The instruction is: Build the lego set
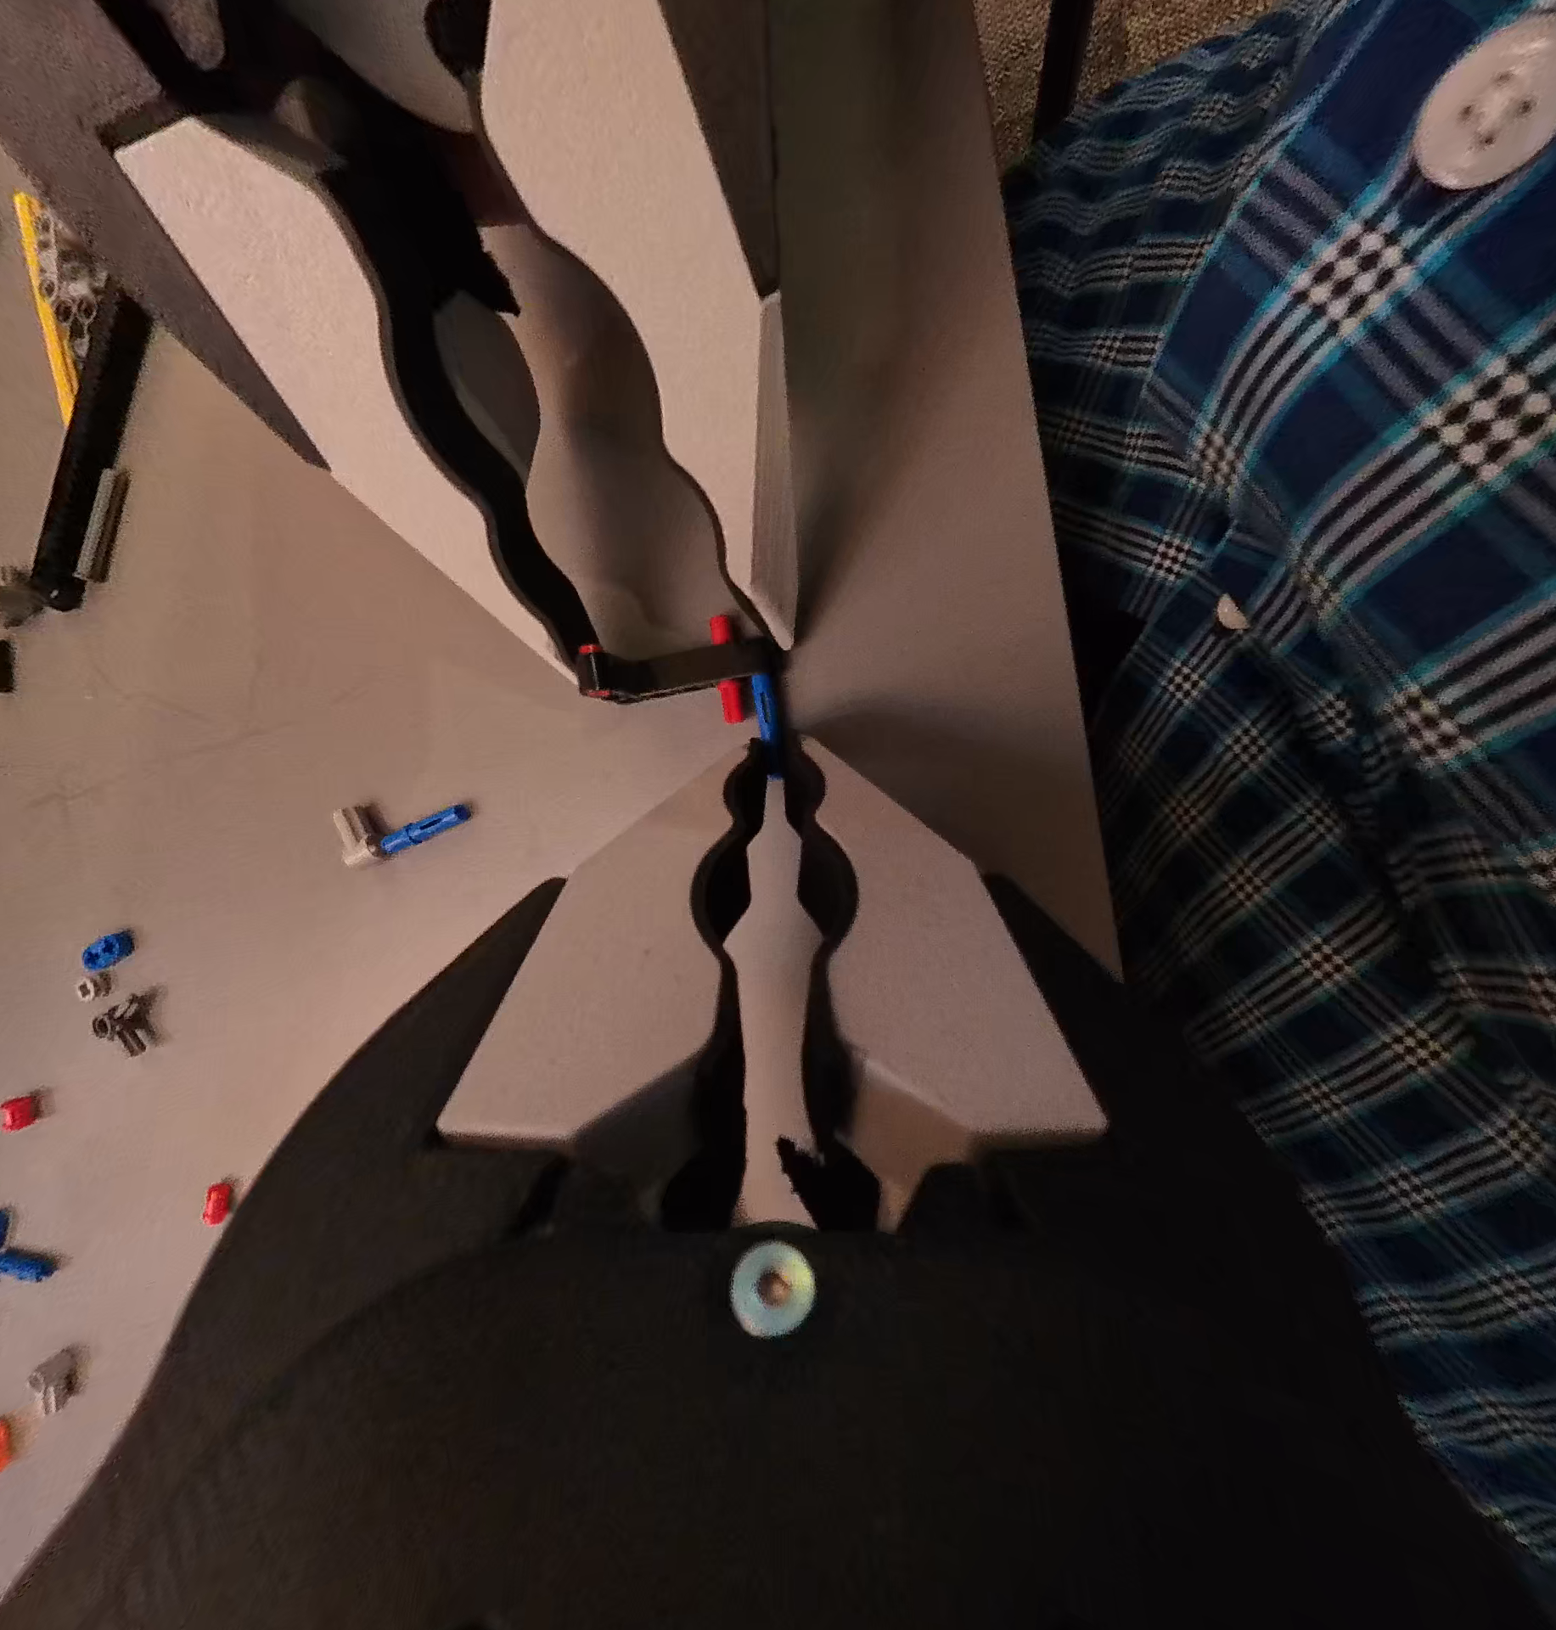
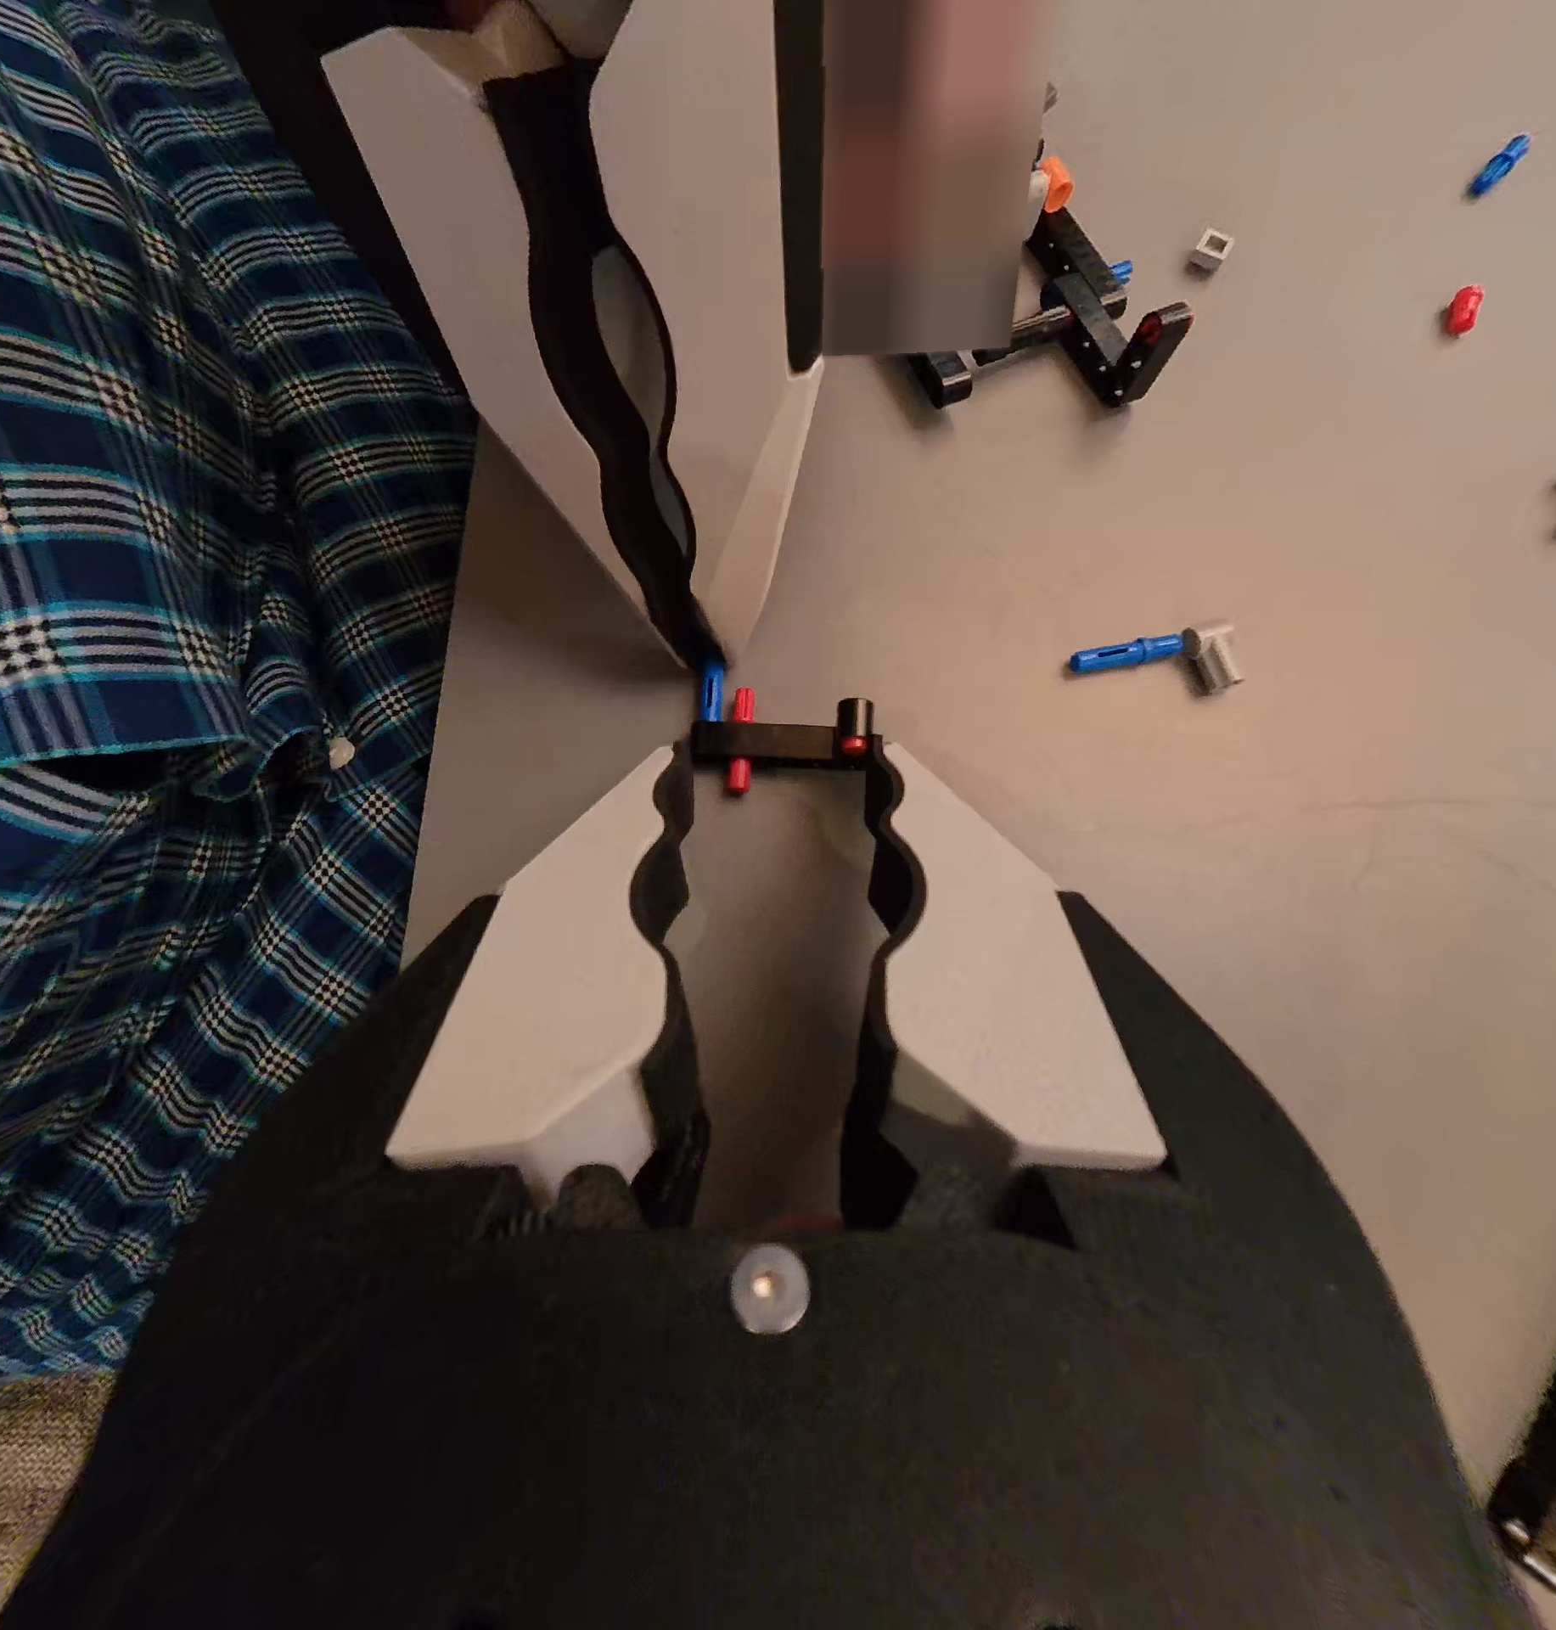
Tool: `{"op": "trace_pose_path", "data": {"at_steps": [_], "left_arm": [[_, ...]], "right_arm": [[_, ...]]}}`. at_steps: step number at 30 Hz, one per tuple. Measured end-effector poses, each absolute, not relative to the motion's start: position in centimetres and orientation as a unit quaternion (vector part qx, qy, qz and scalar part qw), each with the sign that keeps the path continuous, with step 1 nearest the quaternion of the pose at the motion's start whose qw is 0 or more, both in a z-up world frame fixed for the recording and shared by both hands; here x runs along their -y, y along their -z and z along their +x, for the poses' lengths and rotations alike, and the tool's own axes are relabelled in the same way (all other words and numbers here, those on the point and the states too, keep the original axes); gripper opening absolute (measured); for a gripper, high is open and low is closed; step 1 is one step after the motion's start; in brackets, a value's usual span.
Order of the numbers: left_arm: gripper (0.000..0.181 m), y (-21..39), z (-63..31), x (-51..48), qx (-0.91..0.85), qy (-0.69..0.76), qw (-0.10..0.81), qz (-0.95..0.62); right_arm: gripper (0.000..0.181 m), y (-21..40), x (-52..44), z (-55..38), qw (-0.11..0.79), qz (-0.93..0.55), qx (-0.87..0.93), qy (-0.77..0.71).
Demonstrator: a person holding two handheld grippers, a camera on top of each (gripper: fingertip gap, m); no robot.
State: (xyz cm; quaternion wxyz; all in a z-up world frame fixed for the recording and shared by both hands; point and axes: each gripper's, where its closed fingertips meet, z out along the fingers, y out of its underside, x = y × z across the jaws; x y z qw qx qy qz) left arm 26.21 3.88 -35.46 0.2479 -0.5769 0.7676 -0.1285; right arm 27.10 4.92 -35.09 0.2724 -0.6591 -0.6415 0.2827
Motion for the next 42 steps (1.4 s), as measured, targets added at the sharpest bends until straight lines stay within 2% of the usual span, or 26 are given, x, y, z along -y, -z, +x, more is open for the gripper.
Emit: {"op": "trace_pose_path", "data": {"at_steps": [22,40,42], "left_arm": [[0.0,35.14,26.05,-3.27,-0.735,0.171,0.216,-0.62],[0.001,35.13,25.9,-3.61,-0.795,0.139,0.184,-0.561],[0.0,34.96,26.18,-3.06,-0.775,0.173,0.188,-0.578]], "right_arm": [[0.037,34.8,-4.78,26.74,0.288,-0.656,0.642,-0.273],[0.037,34.8,-4.75,26.23,0.266,-0.645,0.655,-0.29],[0.037,34.8,-4.78,26.16,0.27,-0.647,0.652,-0.289]]}}
